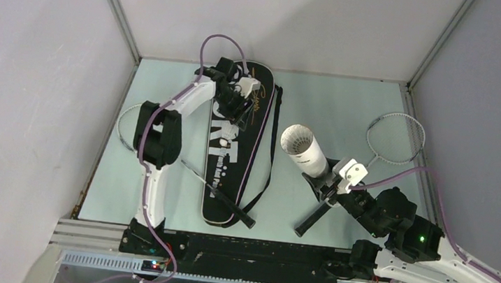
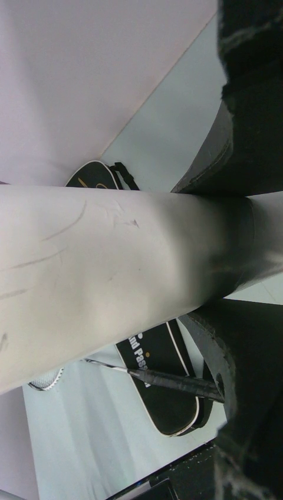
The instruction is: Pack up the badminton gear
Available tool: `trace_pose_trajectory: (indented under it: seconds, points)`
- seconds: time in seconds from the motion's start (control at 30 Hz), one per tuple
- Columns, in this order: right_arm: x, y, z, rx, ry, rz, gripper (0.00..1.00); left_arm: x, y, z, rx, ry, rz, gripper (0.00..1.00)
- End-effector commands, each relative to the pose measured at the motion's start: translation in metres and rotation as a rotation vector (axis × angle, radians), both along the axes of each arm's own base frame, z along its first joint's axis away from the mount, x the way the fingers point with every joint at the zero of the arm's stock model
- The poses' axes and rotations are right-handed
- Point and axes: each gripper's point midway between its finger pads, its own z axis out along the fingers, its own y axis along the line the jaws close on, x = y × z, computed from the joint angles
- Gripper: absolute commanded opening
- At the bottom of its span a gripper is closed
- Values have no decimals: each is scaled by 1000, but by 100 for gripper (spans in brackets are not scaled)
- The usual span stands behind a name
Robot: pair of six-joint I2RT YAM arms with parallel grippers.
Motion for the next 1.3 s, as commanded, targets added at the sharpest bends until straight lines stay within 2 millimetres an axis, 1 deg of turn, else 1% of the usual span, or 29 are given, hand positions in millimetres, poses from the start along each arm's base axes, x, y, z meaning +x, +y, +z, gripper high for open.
trace_pose_trajectory:
  seconds: [0.0,0.17,0.27,0.4,0.47,0.5,0.53,0.57,0.6,0.63,0.67,0.7,0.73,0.77,0.8,0.83,0.87,0.9,0.93,0.97,1.0,1.03,1.07,1.1,1.13,1.17,1.2,1.23,1.27]
  points:
    - [2,2,15,45,-34,-1,36,2,3,12,9,-25,-38,67]
    - [0,3,14,44,-28,8,36,-3,12,9,44,-23,-34,57]
    - [-2,1,16,56,-26,13,36,-9,15,11,49,-11,-35,45]
    - [-3,-4,19,74,-29,8,36,-20,21,12,69,18,-29,42]
    - [-3,-6,21,83,-31,6,36,-21,25,15,83,11,-17,35]
    - [-3,-7,22,86,-30,3,36,-21,26,20,85,1,-9,27]
    - [-4,-8,22,91,-30,3,36,-21,29,21,94,-1,-2,23]
    - [-5,-9,24,100,-28,4,36,-22,30,26,92,-8,8,16]
    - [-5,-9,24,104,-26,4,36,-23,32,28,95,-9,15,13]
    - [-6,-10,25,114,-23,5,36,-24,34,35,87,-9,36,7]
    - [-6,-11,25,117,-21,6,36,-25,35,38,80,-5,55,4]
    - [-7,-12,25,121,-17,6,36,-25,38,46,71,-15,73,1]
    - [-7,-11,25,121,-15,8,36,-26,39,50,62,-13,100,1]
    - [-7,-11,24,117,-13,9,36,-24,43,61,48,-40,123,0]
    - [-7,-10,23,114,-12,8,36,-27,44,63,36,-31,155,0]
    - [-6,-8,21,107,-9,9,36,-26,46,77,1,-59,175,0]
    - [-6,-7,21,105,-7,11,36,-31,45,79,-22,-46,199,0]
    - [-6,-5,20,102,-2,12,36,-31,44,96,-72,-83,209,0]
    - [-6,-3,20,105,3,15,36,-38,45,95,-93,-62,232,0]
    - [-5,-1,18,99,10,16,36,-39,44,115,-143,-118,239,0]
    - [-6,0,19,103,16,20,36,-47,45,112,-160,-98,263,0]
    - [-5,3,17,96,23,20,36,-49,45,133,-205,-158,268,0]
    - [-5,5,17,100,32,20,36,-55,45,131,-221,-147,284,0]
    - [-4,8,15,94,42,19,36,-59,44,153,-261,-213,276,0]
    - [-4,11,12,93,61,19,37,-68,45,165,-292,-237,291,0]
    - [-4,13,10,92,72,19,37,-69,43,171,-319,-263,288,0]
    - [-4,17,8,94,95,22,38,-78,43,189,-352,-309,282,0]
    - [-4,18,5,85,112,21,38,-83,40,194,-381,-323,266,0]
    - [-4,22,5,91,136,21,38,-92,38,216,-429,-382,249,0]
